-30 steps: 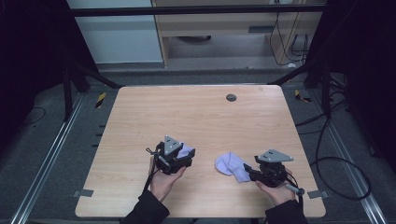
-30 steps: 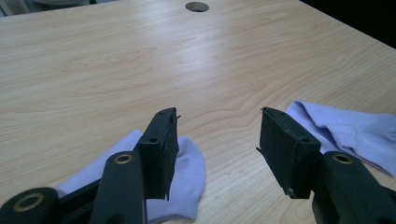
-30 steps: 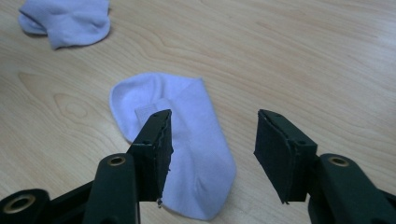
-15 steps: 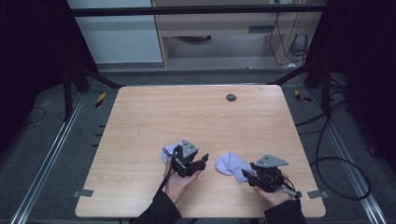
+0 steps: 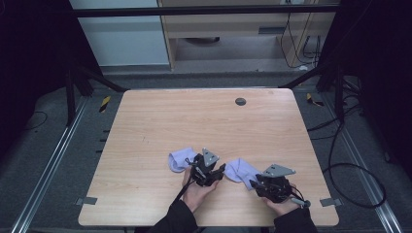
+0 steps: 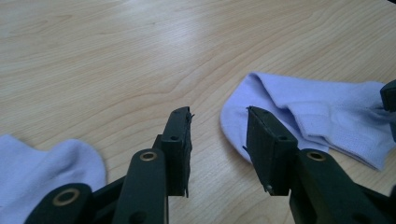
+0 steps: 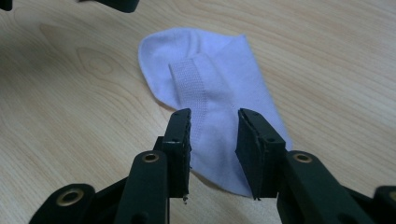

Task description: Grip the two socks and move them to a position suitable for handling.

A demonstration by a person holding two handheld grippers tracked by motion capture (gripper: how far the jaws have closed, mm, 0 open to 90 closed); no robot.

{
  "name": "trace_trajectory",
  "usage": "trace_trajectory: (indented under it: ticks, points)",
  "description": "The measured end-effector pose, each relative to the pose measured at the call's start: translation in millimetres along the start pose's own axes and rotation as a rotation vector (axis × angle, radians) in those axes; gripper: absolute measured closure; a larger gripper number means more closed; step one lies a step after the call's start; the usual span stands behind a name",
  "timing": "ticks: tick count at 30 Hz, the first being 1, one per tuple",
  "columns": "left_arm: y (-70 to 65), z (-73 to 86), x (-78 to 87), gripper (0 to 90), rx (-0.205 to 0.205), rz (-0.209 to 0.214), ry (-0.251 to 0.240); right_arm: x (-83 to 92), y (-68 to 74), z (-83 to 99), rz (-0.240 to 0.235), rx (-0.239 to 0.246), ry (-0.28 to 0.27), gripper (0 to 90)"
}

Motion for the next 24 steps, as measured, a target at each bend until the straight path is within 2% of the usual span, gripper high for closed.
trace_trajectory:
  ticks: [7, 15, 24]
  points:
    - [-4.9, 0.2, -8.3, 61.0, -0.011, 0.000, 0.013, -2.6, 2.3, 4.7, -0.006, 0.004, 0.015, 66.4]
    - [-12.5, 4.5, -21.1, 61.6, -0.002, 0.011, 0.032, -7.2, 4.8, 8.3, -0.019, 0.011, 0.039, 66.1]
    - [-15.0, 9.3, -27.2, 64.9, 0.002, 0.020, 0.054, -10.7, 4.8, 11.4, -0.027, 0.008, 0.056, 66.4]
Point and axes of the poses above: each handheld gripper's, and its own axes: x roughly backward along the jaws, z roughly out of its underside, y roughly to its left, the point moved 9 cm from there along -x, roughly forward along the jaws, and after that the axes turned 8 degrees about -x, right-handed, at the moved point
